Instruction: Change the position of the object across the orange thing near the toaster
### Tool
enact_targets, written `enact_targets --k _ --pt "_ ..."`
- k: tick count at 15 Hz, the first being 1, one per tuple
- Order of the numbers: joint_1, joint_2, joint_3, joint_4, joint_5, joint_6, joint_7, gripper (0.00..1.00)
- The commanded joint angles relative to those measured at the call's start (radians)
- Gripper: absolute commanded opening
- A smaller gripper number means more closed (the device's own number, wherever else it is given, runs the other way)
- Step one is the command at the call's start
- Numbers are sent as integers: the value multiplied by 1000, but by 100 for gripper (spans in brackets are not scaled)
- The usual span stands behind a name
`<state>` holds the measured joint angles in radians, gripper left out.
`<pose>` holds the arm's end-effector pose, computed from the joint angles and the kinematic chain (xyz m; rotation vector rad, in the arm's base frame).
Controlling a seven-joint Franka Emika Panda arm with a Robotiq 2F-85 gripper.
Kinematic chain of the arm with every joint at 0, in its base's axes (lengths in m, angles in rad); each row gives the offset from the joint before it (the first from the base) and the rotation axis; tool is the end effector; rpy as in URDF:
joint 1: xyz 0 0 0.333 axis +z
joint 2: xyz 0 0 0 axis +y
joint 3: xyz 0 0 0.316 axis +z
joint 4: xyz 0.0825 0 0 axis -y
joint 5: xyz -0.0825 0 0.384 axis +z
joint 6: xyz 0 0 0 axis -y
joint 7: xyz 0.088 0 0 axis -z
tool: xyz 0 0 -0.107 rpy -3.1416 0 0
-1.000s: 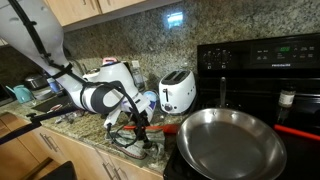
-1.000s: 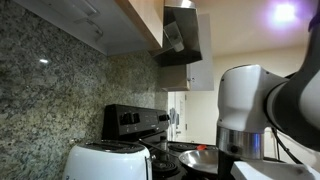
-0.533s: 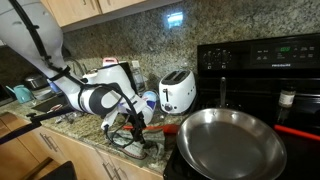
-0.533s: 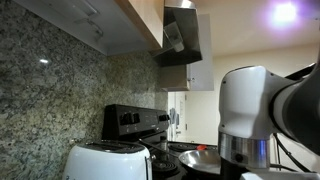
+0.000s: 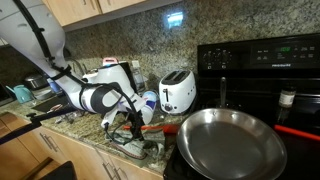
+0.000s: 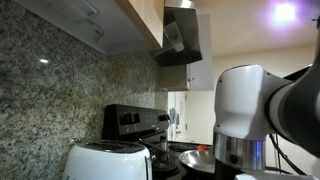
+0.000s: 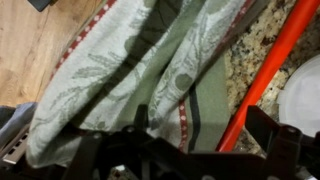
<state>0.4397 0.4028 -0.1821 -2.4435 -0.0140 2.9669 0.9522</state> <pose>0.4768 0.1208 0.1557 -2.9521 1.0148 -0.2280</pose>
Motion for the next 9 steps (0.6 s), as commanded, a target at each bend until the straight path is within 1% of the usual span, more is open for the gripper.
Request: enact_targets --k 1,2,3,6,9 --pt "-36 32 26 39 22 13 -18 100" --pt "-33 42 18 51 18 12 -13 100" --pt "-46 51 27 64 25 2 -18 100" --pt "-55 78 22 98 27 -23 -20 100" --pt "-49 103 9 119 22 -27 -15 100"
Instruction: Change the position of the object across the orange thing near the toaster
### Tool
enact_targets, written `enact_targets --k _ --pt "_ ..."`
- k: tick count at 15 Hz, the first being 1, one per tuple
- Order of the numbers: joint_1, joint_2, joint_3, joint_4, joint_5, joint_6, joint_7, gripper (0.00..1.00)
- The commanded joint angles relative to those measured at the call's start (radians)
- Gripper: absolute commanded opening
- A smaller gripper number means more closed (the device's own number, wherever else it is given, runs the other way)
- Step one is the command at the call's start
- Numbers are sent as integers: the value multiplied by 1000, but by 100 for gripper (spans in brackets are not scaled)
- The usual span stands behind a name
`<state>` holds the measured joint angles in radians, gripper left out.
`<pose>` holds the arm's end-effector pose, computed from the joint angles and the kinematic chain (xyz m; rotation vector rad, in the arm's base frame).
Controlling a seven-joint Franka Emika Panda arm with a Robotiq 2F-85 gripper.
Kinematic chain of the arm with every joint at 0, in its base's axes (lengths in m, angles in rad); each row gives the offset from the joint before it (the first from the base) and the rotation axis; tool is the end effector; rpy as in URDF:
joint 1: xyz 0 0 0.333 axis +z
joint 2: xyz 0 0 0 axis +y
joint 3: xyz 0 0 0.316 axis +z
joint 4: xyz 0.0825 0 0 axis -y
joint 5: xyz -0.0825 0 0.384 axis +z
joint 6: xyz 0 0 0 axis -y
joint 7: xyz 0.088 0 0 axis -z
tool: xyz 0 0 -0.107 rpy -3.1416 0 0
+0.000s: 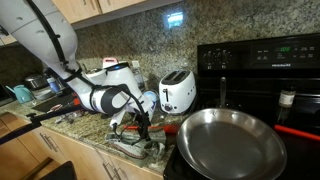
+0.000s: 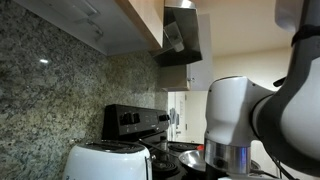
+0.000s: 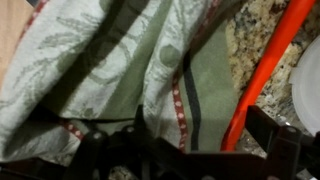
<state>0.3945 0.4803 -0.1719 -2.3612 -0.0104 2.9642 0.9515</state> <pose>0.5017 0.1087 0.1409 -2.9412 1.0645 -0.2380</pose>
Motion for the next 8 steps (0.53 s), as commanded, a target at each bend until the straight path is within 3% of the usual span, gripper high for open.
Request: enact_targets --k 1,2,4,8 --pt "-5 32 -1 40 23 -18 -11 100" --pt "-7 38 0 42 22 -4 -18 75" --pt "-1 45 -7 45 18 6 -18 66" --pt "5 31 -15 28 18 29 -17 34"
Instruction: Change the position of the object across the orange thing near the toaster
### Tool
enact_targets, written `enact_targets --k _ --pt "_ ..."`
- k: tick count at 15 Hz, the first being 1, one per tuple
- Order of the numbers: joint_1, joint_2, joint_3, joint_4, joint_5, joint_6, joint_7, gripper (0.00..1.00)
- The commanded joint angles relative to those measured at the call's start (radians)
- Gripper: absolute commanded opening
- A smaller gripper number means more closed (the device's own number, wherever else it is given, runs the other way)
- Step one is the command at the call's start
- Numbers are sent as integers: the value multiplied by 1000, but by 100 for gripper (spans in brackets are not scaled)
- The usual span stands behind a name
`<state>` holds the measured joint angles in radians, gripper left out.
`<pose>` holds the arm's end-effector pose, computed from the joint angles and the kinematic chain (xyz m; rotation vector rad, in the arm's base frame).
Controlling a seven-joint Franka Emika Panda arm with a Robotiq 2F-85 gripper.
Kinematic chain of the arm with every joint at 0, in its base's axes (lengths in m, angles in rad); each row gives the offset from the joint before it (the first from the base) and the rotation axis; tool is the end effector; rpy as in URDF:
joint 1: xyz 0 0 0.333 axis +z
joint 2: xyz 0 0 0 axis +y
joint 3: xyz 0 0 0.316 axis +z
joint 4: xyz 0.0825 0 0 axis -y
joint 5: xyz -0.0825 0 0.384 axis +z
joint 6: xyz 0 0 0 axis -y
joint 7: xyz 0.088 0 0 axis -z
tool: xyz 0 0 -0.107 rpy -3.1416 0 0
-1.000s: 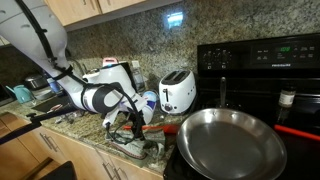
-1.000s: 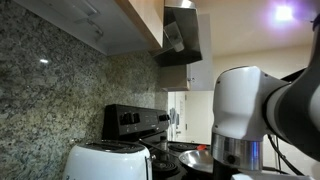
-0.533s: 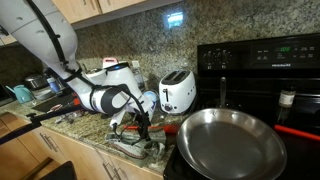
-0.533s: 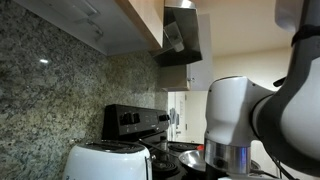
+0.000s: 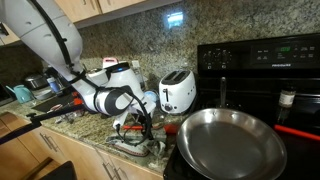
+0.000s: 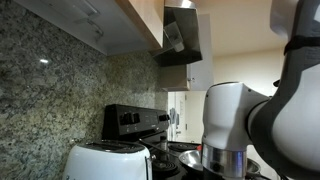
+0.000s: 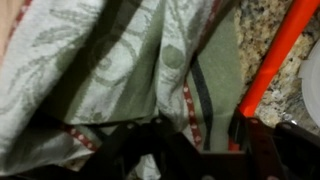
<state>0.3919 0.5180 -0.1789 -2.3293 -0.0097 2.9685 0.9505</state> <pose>0.5098 0.1050 0.1319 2.9391 -1.0717 0.2450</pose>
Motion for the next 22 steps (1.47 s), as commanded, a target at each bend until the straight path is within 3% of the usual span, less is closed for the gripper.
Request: enact_targets --k 1,5,12,18,19,21,22 --pt "4 -15 -3 -9 18 20 -22 27" --pt "3 -80 -2 -62 19 39 -28 1" --pt "13 -313 -5 -318 4 173 -127 3" --pt "-69 -568 47 -558 -21 209 -247 3" --pt "-88 -529 87 -462 19 148 -271 3" --pt "-66 -575 71 -477 48 140 -309 3" --pt "-137 -591 151 -469 100 127 -352 3"
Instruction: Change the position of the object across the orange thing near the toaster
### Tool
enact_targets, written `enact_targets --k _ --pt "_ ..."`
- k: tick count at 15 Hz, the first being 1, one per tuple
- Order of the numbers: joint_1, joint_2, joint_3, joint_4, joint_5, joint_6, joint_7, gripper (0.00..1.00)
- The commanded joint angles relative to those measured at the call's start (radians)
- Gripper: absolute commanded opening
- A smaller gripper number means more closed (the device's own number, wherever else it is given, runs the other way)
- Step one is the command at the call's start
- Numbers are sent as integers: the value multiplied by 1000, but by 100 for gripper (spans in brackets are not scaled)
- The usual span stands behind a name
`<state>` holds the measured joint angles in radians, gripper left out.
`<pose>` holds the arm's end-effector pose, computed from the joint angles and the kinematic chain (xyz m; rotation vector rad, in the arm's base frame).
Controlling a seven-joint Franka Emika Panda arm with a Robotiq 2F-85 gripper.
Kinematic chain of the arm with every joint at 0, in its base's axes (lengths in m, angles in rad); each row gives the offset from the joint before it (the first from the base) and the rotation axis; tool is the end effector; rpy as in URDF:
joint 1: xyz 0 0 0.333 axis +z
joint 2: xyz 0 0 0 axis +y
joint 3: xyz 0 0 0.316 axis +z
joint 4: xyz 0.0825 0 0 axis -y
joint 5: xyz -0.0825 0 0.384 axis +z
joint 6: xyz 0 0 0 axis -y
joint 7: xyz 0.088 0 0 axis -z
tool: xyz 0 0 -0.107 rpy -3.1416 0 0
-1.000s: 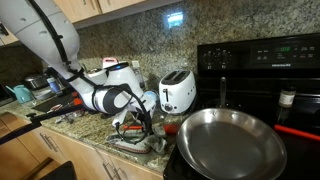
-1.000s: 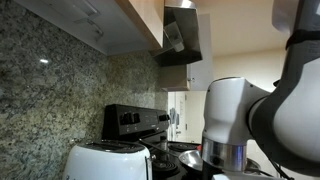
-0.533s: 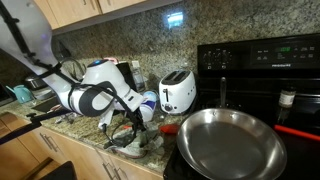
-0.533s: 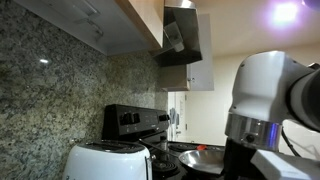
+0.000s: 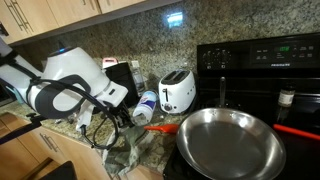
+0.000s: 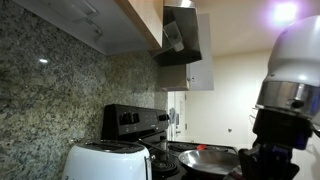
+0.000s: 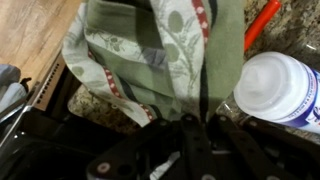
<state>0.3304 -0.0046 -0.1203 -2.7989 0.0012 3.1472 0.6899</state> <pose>0.3999 0.0852 0.2464 -2.8654 0.7029 -0.4732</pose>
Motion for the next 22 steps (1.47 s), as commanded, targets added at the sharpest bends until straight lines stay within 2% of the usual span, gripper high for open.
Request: enact_targets --k 1,2,4,8,9,10,11,12,13,16,17,20,21,22 --pt "14 -80 17 8 131 -65 -121 3" --pt "-18 -21 34 14 71 -16 -63 12" --pt "-1 -40 30 16 109 -28 -96 12" --pt "4 -45 27 16 110 -31 -97 12" --pt "4 -45 27 16 110 -31 -97 3" --pt "14 -37 26 16 133 5 -97 3" --pt "-61 -34 117 17 198 29 -134 3" --pt "-9 -30 47 16 144 51 -84 3" --pt "-36 -25 60 16 125 71 -87 3" --pt "-51 -36 53 16 96 45 -137 3" --pt "-107 -47 115 18 156 41 -202 3" --pt "-134 -100 150 20 169 -17 -289 3" --pt "-96 -110 103 22 156 -21 -321 3" --pt "-93 -126 101 25 162 -47 -362 3"
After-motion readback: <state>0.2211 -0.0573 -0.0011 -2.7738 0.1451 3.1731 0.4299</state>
